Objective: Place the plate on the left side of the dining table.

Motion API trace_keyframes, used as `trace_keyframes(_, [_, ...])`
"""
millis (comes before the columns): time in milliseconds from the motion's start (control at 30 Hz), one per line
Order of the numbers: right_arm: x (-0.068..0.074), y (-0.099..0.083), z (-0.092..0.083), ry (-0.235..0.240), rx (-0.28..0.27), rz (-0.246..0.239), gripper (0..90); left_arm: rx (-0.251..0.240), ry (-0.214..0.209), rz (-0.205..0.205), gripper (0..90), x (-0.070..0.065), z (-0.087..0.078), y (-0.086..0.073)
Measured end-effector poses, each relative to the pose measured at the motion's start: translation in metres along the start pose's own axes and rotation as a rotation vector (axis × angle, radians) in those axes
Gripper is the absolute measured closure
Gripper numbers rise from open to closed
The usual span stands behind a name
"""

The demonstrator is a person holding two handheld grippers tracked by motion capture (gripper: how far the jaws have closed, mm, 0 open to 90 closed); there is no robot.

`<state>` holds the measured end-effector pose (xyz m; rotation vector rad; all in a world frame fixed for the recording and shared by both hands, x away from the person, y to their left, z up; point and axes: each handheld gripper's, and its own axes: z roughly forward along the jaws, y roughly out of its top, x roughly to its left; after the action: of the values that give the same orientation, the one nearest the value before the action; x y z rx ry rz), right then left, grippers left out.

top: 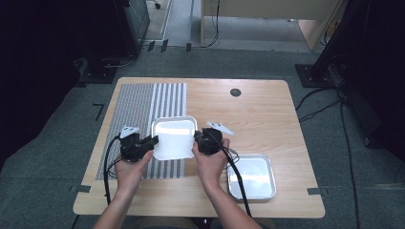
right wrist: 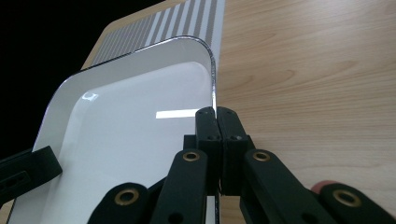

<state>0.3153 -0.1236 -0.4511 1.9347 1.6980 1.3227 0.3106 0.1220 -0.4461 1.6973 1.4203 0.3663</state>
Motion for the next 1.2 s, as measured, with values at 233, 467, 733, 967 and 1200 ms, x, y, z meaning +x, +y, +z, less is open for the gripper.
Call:
trace_keyframes(233, [0.020, -0.001, 0.026, 0.005, 0.015, -0.006, 90.0, 0.007, 0.045, -0.010, 75.0, 0.028, 0.004, 0.007])
trace_keyframes(467, [0.032, 0.001, 0.050, 0.018, 0.039, 0.013, 90.0, -0.002, 0.067, -0.034, 76.4, 0.049, 0.010, 0.015])
trace_keyframes(733, [0.041, 0.003, 0.081, 0.009, 0.057, 0.017, 90.0, 0.023, 0.110, -0.043, 79.8, 0.073, 0.028, 0.026])
trace_keyframes(967, [0.050, 0.004, 0.107, -0.021, 0.061, -0.011, 90.0, 0.044, 0.137, -0.072, 82.0, 0.094, 0.048, 0.032])
trace_keyframes(1200, [0.053, 0.003, 0.128, -0.038, 0.082, -0.005, 90.0, 0.080, 0.148, -0.094, 83.9, 0.110, 0.064, 0.035])
